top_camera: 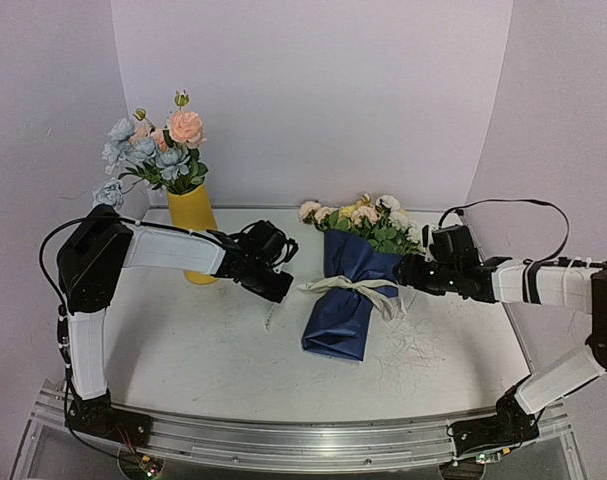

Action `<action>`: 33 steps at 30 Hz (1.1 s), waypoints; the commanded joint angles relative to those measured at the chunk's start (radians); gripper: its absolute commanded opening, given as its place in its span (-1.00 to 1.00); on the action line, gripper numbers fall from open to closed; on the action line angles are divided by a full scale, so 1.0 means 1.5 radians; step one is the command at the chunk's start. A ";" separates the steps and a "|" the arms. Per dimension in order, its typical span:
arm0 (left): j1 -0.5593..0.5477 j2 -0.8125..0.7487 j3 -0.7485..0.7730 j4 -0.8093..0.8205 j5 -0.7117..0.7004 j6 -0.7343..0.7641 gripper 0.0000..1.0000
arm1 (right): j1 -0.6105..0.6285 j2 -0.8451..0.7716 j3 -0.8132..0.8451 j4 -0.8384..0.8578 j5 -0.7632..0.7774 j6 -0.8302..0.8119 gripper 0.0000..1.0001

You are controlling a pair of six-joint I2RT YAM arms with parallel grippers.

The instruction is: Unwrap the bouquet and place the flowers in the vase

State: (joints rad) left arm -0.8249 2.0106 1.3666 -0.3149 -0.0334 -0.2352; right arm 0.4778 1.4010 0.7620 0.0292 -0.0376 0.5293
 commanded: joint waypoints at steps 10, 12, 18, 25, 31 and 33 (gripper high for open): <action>-0.002 0.006 0.014 0.003 0.012 0.001 -0.32 | -0.010 0.111 0.037 0.007 0.004 -0.046 0.02; -0.001 0.015 0.024 0.003 0.016 0.011 -0.13 | -0.010 0.121 0.040 0.008 0.014 -0.051 0.02; -0.002 0.043 0.056 0.002 0.020 0.040 0.05 | -0.010 0.148 0.053 0.010 0.024 -0.059 0.00; -0.001 0.096 0.103 -0.023 0.051 0.045 0.04 | -0.010 0.175 0.074 0.012 0.025 -0.064 -0.60; -0.001 0.126 0.124 -0.042 0.029 0.041 -0.27 | -0.010 0.147 0.065 0.015 0.025 -0.064 -1.00; -0.001 0.132 0.129 -0.052 -0.007 0.036 -0.40 | -0.010 0.134 0.061 0.014 0.038 -0.063 -1.00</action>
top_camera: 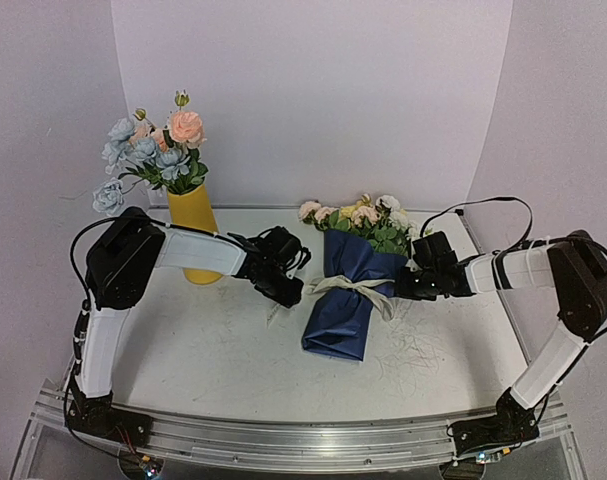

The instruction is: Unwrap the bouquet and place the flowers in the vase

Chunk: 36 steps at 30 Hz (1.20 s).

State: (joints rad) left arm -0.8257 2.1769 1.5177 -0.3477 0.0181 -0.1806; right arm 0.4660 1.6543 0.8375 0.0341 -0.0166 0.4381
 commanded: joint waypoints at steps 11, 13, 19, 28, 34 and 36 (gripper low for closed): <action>-0.001 -0.155 -0.074 -0.027 -0.161 -0.048 -1.00 | -0.028 -0.097 0.003 -0.014 0.069 0.028 -1.00; -0.001 -0.193 -0.105 -0.019 -0.162 -0.056 -1.00 | -0.033 -0.115 0.002 -0.018 0.074 0.029 -1.00; -0.001 -0.291 -0.203 0.012 -0.184 -0.111 -1.00 | -0.054 -0.159 0.000 -0.045 0.088 0.036 -1.00; 0.003 -0.424 -0.333 0.030 -0.289 -0.215 -1.00 | -0.098 -0.188 -0.022 -0.062 0.092 0.069 -1.00; 0.051 -0.557 -0.450 0.029 -0.357 -0.315 -1.00 | -0.139 -0.205 -0.043 -0.066 0.081 0.086 -1.00; 0.086 -0.586 -0.486 0.029 -0.353 -0.330 -1.00 | -0.152 -0.208 -0.049 -0.067 0.090 0.095 -1.00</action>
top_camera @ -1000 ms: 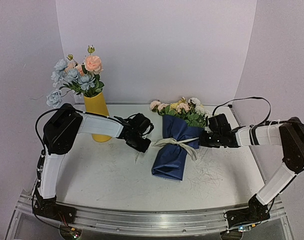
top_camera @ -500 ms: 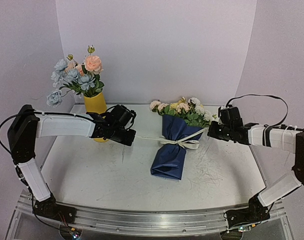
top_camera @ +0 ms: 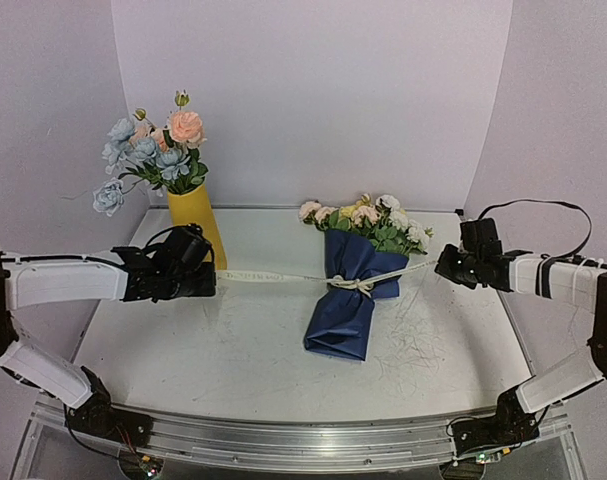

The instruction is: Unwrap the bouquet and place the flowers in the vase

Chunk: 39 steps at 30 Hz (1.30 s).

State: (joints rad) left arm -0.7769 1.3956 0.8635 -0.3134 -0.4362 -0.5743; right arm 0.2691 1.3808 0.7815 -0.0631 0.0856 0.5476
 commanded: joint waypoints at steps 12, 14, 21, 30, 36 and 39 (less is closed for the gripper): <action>0.194 -0.181 -0.151 0.007 -0.022 -0.157 -1.00 | -0.134 -0.042 -0.050 -0.013 0.044 0.100 -1.00; 0.218 -0.189 -0.163 0.005 -0.017 -0.168 -1.00 | -0.156 -0.054 -0.057 -0.017 0.057 0.124 -1.00; 0.239 -0.237 -0.181 -0.022 -0.059 -0.211 -1.00 | -0.174 -0.098 -0.075 -0.029 0.102 0.150 -1.00; 0.239 -0.263 -0.179 0.077 0.124 -0.032 -0.61 | -0.174 -0.136 -0.069 -0.013 0.030 0.075 0.08; 0.133 -0.231 -0.146 0.199 0.351 0.099 0.37 | -0.123 -0.201 -0.071 0.062 -0.186 -0.046 0.25; 0.067 -0.174 -0.107 0.204 0.339 0.114 0.39 | -0.043 -0.163 -0.045 0.045 -0.202 -0.059 0.08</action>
State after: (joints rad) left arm -0.5728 1.0565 0.6060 -0.1001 -0.0086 -0.5140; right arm 0.0826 1.0847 0.6617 -0.0086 -0.1005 0.5423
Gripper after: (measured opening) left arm 0.695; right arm 0.568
